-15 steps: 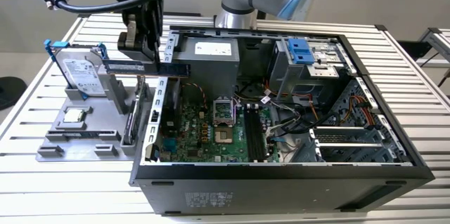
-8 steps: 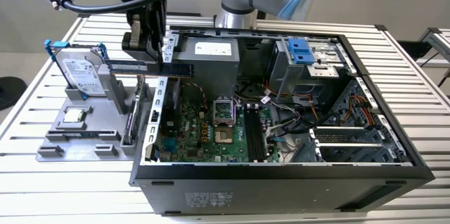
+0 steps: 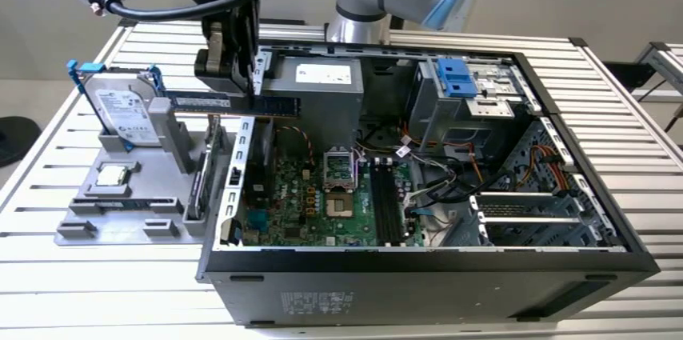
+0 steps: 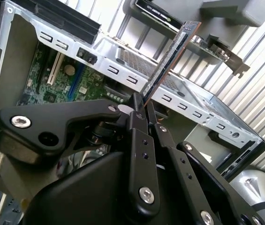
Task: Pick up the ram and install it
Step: 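Pick up the ram and move it above insertion slot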
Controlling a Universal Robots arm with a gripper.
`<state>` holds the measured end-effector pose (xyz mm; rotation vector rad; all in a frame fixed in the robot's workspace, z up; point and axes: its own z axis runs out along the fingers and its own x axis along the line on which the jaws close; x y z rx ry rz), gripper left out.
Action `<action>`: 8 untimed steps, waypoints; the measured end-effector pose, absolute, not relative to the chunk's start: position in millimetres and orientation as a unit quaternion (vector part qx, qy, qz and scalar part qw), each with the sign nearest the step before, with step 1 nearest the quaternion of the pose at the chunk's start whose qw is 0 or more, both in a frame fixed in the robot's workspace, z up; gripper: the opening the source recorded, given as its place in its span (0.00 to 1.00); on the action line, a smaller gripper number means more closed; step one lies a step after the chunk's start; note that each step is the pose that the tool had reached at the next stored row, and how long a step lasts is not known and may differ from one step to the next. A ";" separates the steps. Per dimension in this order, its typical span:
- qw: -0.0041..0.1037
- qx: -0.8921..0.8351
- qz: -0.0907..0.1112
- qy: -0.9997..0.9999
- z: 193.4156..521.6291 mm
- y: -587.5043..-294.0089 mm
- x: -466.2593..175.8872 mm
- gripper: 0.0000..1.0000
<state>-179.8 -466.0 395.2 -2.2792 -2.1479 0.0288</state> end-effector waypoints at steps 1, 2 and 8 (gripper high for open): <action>0.005 -0.728 0.009 -0.686 395.2 -466.0 -179.1 0.00; 0.005 -0.728 0.009 -0.686 395.2 -466.0 -178.3 0.00; 0.005 -0.728 0.009 -0.686 395.2 -466.0 -173.8 0.00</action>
